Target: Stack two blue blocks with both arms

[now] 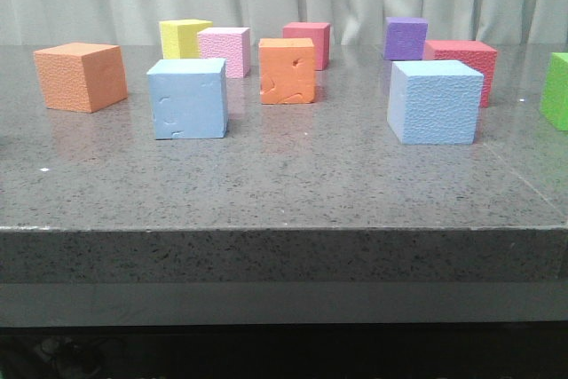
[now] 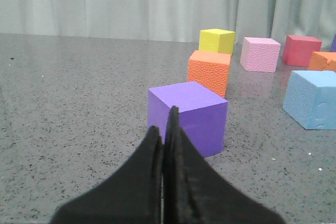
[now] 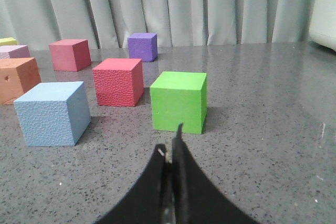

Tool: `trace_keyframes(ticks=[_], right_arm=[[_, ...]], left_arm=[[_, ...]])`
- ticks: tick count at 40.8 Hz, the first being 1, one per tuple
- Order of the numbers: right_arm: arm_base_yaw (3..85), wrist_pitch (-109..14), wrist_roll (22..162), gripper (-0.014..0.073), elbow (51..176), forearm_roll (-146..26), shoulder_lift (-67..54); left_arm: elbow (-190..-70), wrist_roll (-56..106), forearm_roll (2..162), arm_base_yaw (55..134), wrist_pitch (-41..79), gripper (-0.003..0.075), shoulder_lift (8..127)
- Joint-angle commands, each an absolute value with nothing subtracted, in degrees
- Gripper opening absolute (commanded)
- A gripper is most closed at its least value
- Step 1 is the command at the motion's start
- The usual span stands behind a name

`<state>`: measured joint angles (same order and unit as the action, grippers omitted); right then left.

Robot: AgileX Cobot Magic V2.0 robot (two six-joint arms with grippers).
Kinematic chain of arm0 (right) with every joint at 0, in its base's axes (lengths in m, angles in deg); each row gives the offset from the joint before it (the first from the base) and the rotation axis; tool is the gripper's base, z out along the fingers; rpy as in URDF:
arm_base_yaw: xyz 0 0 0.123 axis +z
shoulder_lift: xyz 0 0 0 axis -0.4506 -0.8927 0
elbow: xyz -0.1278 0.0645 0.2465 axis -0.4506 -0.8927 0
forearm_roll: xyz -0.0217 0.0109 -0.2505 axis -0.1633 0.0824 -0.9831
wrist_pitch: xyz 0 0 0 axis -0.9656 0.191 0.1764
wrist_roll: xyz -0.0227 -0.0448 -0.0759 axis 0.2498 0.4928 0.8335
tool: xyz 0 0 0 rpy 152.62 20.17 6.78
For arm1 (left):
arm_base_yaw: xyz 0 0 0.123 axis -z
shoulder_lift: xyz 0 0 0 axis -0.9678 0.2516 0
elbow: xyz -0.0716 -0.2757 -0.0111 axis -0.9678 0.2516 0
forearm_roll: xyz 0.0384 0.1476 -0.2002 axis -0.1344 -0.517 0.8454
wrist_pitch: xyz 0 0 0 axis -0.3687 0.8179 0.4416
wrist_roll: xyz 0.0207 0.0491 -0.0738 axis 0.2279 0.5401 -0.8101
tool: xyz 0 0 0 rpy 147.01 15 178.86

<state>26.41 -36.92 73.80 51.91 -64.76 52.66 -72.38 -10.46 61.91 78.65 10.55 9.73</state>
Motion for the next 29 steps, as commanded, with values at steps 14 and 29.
trace_keyframes(ticks=[14,29], right_arm=[[26.4,-31.8,74.3,-0.0068,52.0,-64.6,53.7],[26.4,-31.7,74.3,-0.0068,52.0,-64.7,53.7]], left_arm=[[-70.3,-10.8,62.3,79.2,5.9,-0.0018,8.4],[-70.3,-10.8,62.4,79.2,5.3,-0.0018,8.4]])
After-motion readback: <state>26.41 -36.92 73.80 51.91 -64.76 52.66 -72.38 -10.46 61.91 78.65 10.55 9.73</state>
